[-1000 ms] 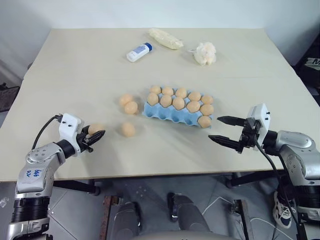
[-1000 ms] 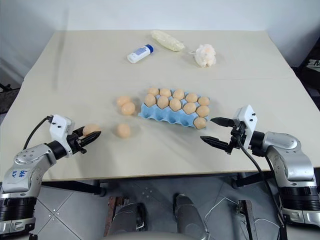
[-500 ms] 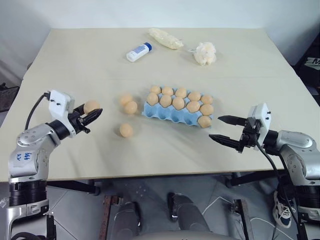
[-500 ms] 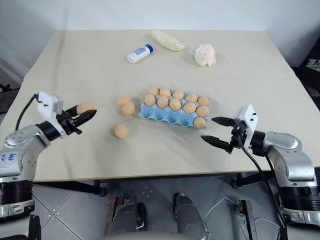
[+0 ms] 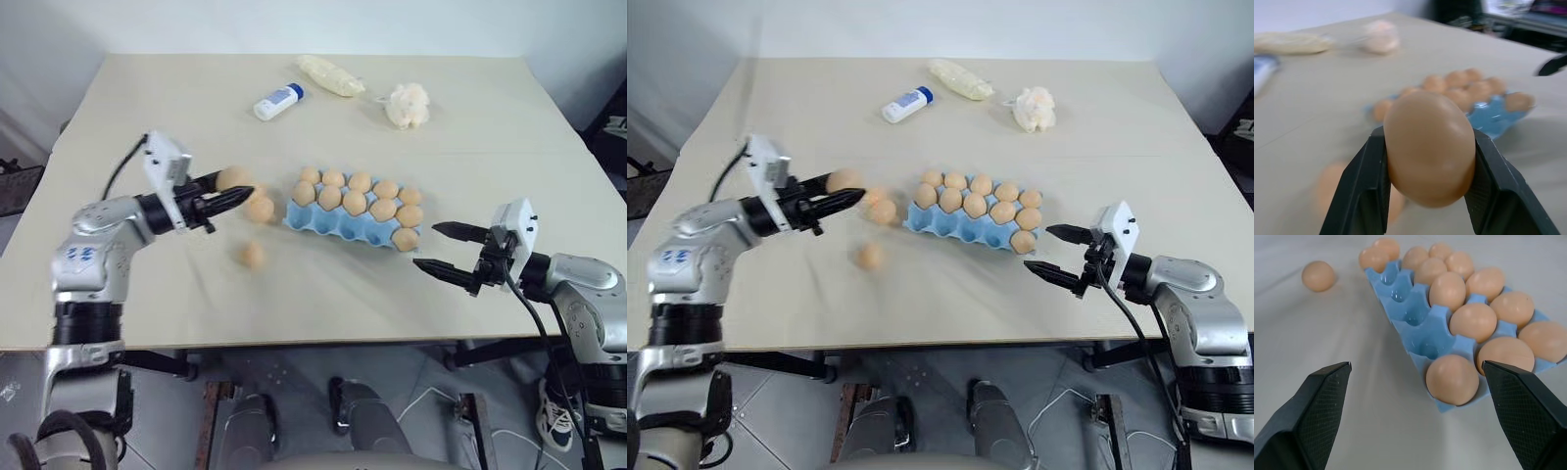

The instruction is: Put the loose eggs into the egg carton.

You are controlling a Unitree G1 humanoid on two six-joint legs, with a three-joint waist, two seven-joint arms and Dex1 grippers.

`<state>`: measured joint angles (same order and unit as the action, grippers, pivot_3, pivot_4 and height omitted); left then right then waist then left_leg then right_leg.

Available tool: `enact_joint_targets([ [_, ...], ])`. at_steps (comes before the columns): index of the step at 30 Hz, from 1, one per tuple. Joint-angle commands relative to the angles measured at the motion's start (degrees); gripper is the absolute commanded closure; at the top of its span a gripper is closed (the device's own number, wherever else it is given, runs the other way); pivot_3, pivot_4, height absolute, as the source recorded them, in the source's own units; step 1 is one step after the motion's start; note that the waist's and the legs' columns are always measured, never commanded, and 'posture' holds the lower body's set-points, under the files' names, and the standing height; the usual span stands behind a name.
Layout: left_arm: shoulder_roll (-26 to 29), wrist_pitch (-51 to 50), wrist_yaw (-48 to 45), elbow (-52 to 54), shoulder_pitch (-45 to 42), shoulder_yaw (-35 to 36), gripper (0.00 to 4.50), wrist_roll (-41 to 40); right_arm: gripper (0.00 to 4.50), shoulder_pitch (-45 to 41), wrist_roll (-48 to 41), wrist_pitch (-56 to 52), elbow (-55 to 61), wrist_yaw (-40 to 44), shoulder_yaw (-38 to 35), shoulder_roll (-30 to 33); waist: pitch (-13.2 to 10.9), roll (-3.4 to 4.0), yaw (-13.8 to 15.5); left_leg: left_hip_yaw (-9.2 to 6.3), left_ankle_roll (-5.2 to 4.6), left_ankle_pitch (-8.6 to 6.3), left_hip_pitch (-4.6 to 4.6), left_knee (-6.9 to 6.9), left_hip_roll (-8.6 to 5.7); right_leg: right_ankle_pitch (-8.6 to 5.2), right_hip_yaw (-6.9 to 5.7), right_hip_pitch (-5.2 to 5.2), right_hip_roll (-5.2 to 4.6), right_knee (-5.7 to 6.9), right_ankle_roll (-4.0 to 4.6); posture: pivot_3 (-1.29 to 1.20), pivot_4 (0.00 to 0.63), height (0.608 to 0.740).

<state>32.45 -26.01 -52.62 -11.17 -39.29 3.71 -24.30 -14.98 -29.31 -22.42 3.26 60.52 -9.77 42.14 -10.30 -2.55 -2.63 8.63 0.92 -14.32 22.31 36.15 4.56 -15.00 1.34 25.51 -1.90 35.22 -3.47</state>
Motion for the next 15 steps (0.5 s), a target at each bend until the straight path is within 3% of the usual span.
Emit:
enact_joint_targets([
  [1, -2.4, 4.4, -3.2, -5.1, -5.1, -3.1, 2.9, 2.3, 0.0, 1.1, -2.1, 1.0, 3.5, -0.4, -3.4, 0.2, 0.0, 0.0, 0.1, 0.02, -0.04, 0.0, -0.01, 0.02, 0.05, 0.02, 0.05, 0.0, 0.08, 0.0, -0.03, 0.0, 0.15, 0.74],
  [6, -12.2, 15.6, -8.7, -24.5, -18.0, -10.1, 2.9, 8.7, 0.0, 5.8, -3.6, 2.7, 7.7, -0.6, -7.2, 0.0, 0.0, 0.0, 1.1, -0.03, -0.05, -0.02, 0.04, 0.06, 0.09, 0.02, 0.09, 0.03, 0.31, -0.01, -0.03, 0.0, 0.15, 0.74],
  [15, -23.2, 29.1, -12.3, -47.1, -29.5, -12.3, 2.9, 15.7, 0.0, 14.2, -5.0, 1.9, 15.3, -6.2, -11.2, -1.6, 0.0, 0.0, 1.0, 0.01, -0.31, -0.38, 0.19, 0.12, 0.07, 0.02, 0.3, 0.06, 0.39, -0.34, -0.27, 0.0, 0.15, 0.74],
])
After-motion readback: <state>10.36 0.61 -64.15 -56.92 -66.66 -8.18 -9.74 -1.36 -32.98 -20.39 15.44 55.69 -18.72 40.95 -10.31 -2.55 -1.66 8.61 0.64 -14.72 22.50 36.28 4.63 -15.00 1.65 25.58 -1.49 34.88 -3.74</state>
